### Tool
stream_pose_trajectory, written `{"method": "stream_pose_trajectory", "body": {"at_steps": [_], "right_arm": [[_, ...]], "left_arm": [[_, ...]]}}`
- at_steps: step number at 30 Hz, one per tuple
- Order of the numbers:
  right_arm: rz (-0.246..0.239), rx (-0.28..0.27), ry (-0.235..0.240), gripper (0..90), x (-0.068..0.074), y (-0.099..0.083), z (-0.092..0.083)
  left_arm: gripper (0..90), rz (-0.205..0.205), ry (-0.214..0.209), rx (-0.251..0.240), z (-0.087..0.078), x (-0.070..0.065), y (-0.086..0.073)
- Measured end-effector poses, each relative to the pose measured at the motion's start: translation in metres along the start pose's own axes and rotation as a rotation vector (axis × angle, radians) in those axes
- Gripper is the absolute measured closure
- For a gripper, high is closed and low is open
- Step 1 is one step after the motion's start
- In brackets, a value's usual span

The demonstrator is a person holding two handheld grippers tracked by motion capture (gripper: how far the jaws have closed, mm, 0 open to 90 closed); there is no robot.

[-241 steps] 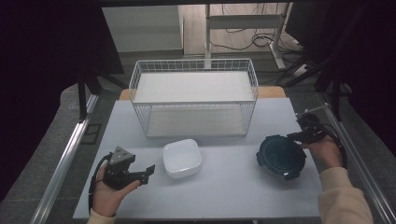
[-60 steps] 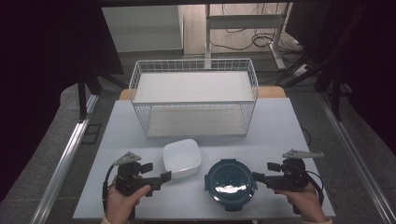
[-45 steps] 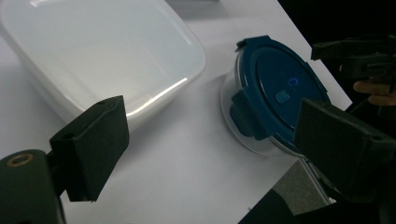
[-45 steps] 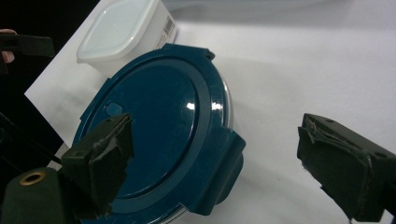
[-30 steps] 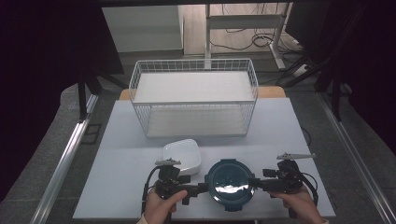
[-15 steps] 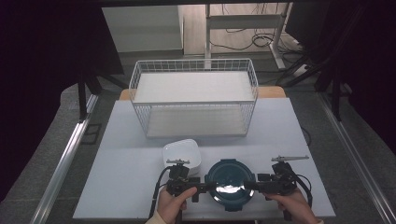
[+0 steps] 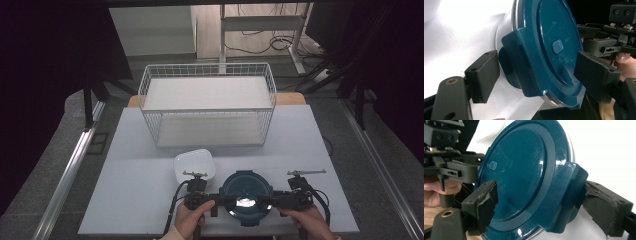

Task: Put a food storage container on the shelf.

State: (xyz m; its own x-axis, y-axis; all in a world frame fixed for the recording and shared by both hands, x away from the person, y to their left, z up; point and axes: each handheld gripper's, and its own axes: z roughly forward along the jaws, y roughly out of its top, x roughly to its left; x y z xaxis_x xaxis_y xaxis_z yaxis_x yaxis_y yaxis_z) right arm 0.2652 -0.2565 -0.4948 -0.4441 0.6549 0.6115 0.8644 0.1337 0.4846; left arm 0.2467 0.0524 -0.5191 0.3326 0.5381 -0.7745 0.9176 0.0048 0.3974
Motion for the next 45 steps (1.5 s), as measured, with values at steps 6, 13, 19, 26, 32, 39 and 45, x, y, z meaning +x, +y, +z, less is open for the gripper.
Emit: {"method": "stream_pose_trajectory", "body": {"at_steps": [6, 13, 19, 26, 32, 39, 45], "right_arm": [[0.033, 0.021, 0.029, 21.1, -0.005, -0.002, 0.005], [0.111, 0.019, 0.049, 26.4, -0.009, -0.001, 0.003], [0.127, 0.001, 0.071, 31.8, -0.011, -0.001, -0.001], [0.128, -0.011, 0.089, 35.2, -0.013, -0.003, -0.005], [0.087, -0.020, 0.080, 36.7, -0.009, -0.003, -0.009], [0.053, -0.050, 0.050, 38.6, -0.001, -0.004, -0.014], [0.044, -0.064, 0.041, 39.7, 0.001, -0.004, -0.018]], "left_arm": [[26.7, -0.014, -0.021, 0.006, 0.004, 0.004, -0.001], [34.5, -0.052, -0.047, -0.020, -0.002, 0.008, -0.003], [37.2, -0.046, -0.046, -0.030, -0.004, 0.006, -0.005], [38.2, -0.041, -0.039, -0.031, -0.006, 0.004, -0.006], [40.0, -0.010, -0.025, -0.024, -0.009, -0.002, -0.006], [41.2, -0.004, -0.010, -0.041, -0.009, -0.007, -0.004], [41.4, 0.023, 0.005, -0.040, -0.010, -0.012, -0.003]]}}
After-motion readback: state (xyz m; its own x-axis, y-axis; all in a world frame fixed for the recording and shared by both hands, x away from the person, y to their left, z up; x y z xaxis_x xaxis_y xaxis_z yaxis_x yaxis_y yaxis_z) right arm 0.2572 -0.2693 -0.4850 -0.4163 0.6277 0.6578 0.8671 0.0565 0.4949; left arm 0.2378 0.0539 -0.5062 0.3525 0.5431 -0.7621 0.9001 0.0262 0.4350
